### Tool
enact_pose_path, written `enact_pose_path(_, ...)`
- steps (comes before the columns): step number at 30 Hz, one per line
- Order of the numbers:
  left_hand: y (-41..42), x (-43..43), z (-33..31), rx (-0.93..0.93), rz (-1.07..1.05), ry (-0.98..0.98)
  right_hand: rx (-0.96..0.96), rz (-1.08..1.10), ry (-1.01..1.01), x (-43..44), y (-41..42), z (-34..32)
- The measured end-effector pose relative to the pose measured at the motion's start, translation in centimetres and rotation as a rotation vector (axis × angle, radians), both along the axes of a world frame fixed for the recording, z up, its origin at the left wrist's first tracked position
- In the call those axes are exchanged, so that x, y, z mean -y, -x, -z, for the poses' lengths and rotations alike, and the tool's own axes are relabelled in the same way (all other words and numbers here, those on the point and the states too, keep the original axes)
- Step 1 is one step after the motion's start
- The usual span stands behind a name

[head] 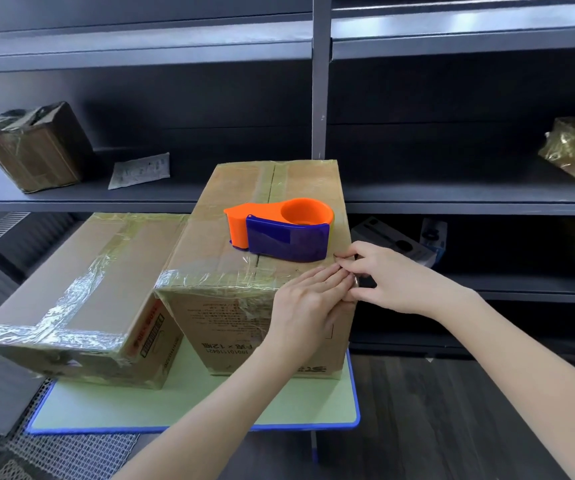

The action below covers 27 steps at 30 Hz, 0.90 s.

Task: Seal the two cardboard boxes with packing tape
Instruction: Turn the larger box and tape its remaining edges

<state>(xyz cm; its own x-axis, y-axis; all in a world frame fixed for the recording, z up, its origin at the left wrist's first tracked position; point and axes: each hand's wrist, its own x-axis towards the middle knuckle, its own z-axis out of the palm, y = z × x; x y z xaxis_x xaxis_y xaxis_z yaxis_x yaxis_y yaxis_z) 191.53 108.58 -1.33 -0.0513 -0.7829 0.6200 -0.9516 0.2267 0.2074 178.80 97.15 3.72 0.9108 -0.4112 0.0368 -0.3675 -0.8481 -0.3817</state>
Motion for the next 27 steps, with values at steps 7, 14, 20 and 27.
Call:
enact_pose_path(7,-2.4,-2.0,-1.9,-0.078,0.052,-0.164,-0.034,0.036,0.185,-1.6,-0.4,0.1)
enact_pose_path(14,-10.3,-7.1,-2.6,-0.233,-0.365,0.016,0.119,-0.044,0.374,-6.1,-4.6,0.1)
enact_pose_path(20,-14.1,-8.7,-0.2,-0.307,-0.525,-0.163,0.115,-0.139,0.359,-8.8,-11.2,1.2)
enact_pose_path(27,-10.9,-10.3,-0.3,-0.274,-0.585,-0.107,0.027,-0.139,0.454,-10.3,-13.1,1.9)
